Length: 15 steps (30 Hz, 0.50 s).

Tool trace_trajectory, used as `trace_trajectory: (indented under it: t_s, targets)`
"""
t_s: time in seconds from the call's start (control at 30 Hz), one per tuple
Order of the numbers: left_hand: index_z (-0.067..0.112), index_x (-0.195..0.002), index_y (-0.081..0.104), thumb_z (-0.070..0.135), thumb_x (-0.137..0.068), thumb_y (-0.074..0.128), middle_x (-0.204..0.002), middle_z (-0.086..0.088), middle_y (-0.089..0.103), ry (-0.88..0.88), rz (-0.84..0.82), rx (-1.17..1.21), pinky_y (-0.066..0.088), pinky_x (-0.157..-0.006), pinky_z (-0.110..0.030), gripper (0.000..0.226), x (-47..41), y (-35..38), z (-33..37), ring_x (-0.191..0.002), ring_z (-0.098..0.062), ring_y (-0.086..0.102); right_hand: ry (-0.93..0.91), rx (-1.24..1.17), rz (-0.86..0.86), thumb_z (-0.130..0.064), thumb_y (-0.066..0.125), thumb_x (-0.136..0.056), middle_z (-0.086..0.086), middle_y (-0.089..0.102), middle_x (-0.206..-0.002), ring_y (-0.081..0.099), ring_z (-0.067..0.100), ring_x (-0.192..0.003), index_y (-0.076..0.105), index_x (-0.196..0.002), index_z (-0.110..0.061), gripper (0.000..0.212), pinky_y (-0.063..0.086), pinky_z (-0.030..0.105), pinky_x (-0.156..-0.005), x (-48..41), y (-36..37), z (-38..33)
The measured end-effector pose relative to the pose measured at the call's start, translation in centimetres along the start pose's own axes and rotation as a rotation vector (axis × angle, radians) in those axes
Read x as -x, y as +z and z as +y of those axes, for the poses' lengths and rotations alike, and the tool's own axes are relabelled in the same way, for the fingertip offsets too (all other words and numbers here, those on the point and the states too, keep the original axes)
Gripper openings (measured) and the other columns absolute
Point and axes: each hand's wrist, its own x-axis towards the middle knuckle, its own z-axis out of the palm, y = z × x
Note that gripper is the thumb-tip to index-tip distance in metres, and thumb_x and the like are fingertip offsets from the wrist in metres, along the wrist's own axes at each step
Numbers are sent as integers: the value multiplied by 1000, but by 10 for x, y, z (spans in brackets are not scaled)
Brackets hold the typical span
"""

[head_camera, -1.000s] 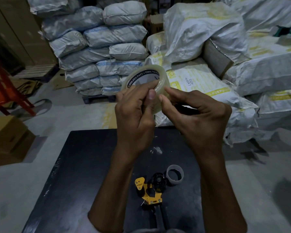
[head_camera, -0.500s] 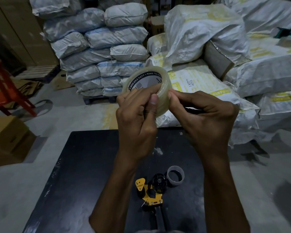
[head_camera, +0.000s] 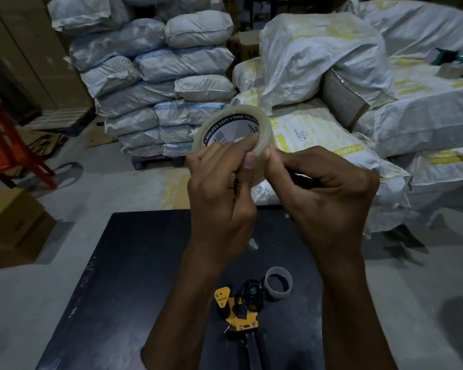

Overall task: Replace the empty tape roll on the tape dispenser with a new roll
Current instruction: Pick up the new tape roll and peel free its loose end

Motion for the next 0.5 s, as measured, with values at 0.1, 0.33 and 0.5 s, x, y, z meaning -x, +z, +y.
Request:
trace_trajectory:
  t_s: [0.1,0.33,0.5]
  targets:
    - [-5,-123,79,12,-110,55,-111,-12,83,13,11,-32,55,-93,-60,33,2,-1,2,-104,-20,70,-44,13,-28,-16,83,-103,3,85,-88,80,10,-78,90,-98,-6,13,62,23,-74,-1,-2,-2]
    - [-6,-122,79,11,-110,55,-111,-12,83,18,15,-14,53,-96,-54,32,0,-3,2,-105,-20,71,16,-21,-29,-18,86,-100,4,85,-91,82,11,-81,90,-104,-7,12,65,31,-73,1,-3,-7]
    - [-7,-120,80,6,-109,58,-107,-14,83,22,26,-21,52,-93,-55,27,1,-3,1,-102,-22,70,47,-15,-33,-19,85,-101,2,85,-88,78,8,-77,90,-104,-9,12,57,19,-72,1,-5,-11]
